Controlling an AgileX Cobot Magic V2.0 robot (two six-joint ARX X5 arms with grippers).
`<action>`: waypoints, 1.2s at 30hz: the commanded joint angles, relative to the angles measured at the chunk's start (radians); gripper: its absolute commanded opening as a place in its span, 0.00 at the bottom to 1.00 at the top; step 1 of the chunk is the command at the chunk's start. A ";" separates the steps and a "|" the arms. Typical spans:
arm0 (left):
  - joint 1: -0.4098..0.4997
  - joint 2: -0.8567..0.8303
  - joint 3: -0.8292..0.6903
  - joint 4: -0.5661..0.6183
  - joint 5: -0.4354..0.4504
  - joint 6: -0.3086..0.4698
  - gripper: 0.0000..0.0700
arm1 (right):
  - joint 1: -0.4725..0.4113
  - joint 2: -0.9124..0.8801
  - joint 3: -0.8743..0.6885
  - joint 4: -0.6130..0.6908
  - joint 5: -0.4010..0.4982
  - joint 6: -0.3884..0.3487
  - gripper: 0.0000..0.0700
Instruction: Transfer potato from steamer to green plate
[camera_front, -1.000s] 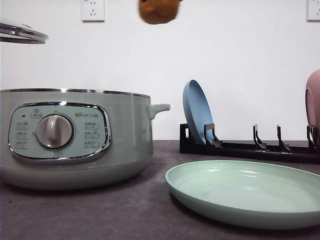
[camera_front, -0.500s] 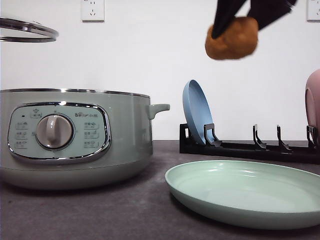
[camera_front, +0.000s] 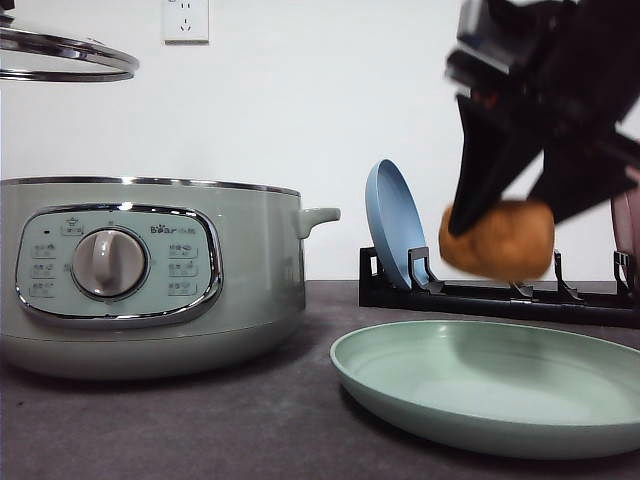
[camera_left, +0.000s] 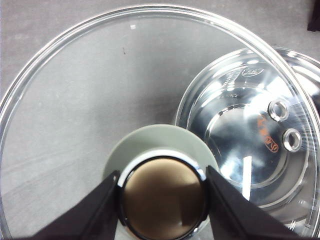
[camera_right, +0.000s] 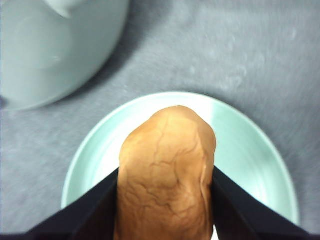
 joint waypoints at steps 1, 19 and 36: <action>-0.006 -0.006 0.028 0.033 0.004 -0.002 0.00 | 0.014 0.009 -0.027 0.040 0.019 0.061 0.31; -0.063 -0.006 0.028 0.037 0.076 -0.002 0.00 | 0.041 0.099 -0.174 0.217 0.075 0.140 0.67; -0.205 0.022 0.028 0.054 0.080 -0.002 0.00 | 0.040 -0.044 -0.130 0.222 0.094 0.129 0.79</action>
